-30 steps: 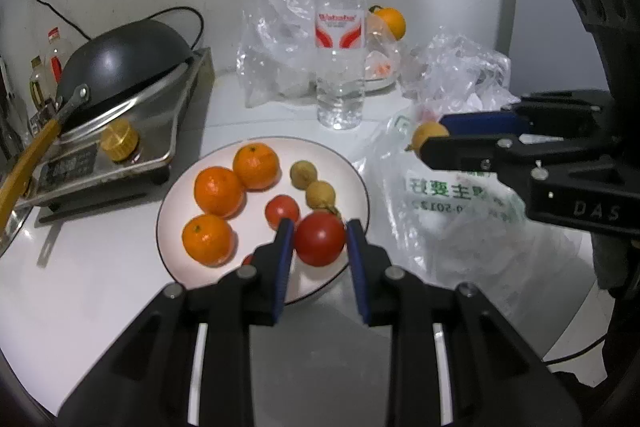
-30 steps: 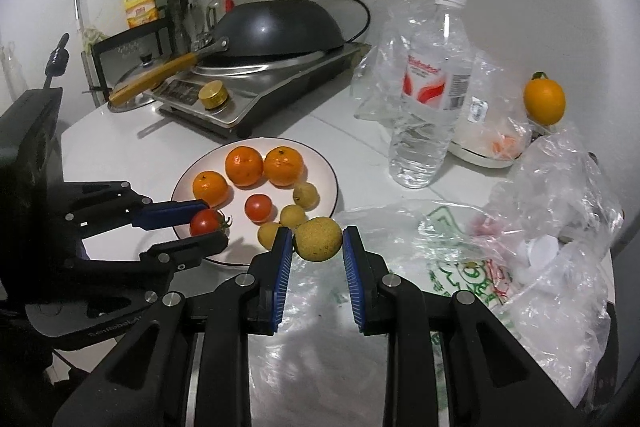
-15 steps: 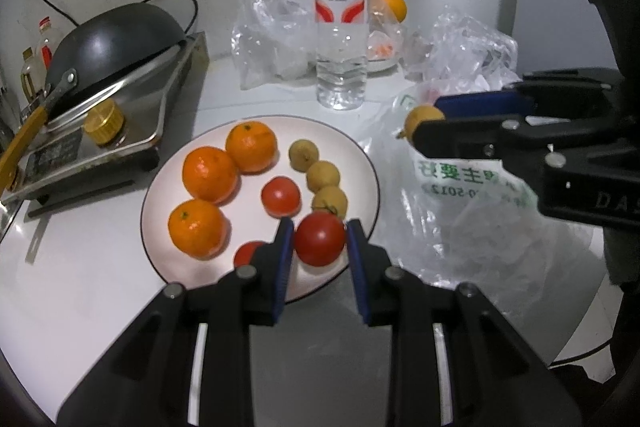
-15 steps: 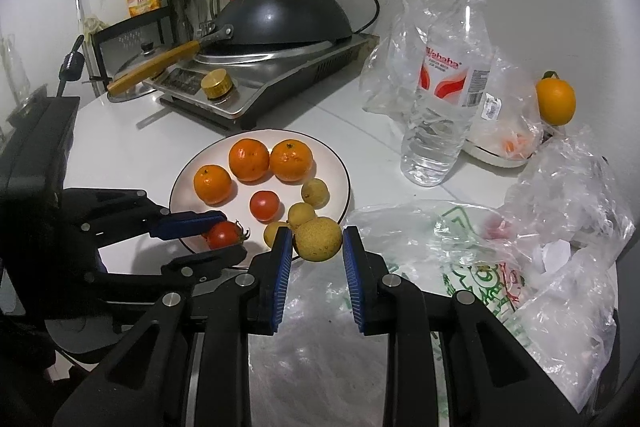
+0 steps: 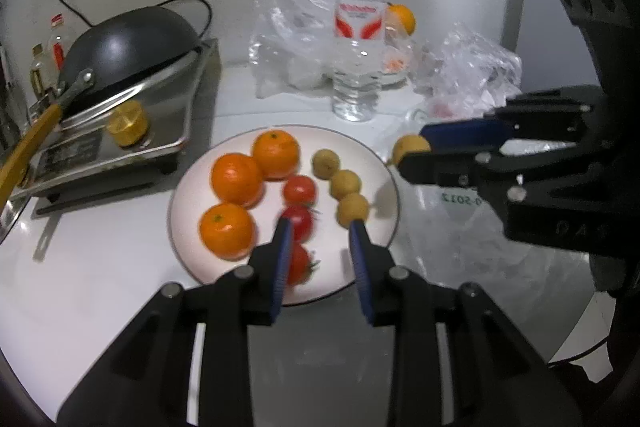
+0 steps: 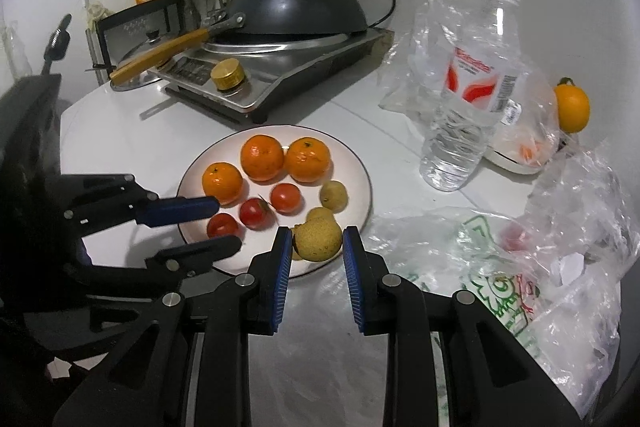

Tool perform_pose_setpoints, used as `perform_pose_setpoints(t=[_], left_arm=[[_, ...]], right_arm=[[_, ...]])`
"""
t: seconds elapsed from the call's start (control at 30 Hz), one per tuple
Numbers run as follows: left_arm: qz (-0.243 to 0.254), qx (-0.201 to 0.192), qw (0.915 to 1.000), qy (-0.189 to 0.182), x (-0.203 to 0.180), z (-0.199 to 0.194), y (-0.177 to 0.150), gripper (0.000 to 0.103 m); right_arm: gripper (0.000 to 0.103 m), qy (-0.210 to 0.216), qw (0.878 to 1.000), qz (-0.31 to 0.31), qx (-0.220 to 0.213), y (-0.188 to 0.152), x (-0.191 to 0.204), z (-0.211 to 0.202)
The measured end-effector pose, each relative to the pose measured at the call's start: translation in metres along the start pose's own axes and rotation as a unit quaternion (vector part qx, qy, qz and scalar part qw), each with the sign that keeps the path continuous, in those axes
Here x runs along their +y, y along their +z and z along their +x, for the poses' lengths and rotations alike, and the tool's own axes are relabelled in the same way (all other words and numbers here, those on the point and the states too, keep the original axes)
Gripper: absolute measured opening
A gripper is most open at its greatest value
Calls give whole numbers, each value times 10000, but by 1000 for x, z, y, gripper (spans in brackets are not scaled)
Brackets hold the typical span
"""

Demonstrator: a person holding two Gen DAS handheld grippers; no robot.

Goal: Organize fruits
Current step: 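Lower the tomato onto the plate and open the left tool while the right tool releases its yellow fruit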

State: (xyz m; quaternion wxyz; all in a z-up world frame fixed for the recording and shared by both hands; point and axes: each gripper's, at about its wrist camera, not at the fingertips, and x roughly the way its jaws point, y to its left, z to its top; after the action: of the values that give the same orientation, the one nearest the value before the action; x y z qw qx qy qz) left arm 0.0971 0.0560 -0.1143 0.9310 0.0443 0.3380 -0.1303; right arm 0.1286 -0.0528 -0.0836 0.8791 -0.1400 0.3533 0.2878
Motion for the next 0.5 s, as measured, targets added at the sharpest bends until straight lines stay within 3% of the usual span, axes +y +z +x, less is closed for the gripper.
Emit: perform_pose_setpoints(t=[0.5], left_arm=[[-387,-155,9989,199,45,-16,-16,31]], right_arm=[[28,198,9991,-256,263,10,34,32]])
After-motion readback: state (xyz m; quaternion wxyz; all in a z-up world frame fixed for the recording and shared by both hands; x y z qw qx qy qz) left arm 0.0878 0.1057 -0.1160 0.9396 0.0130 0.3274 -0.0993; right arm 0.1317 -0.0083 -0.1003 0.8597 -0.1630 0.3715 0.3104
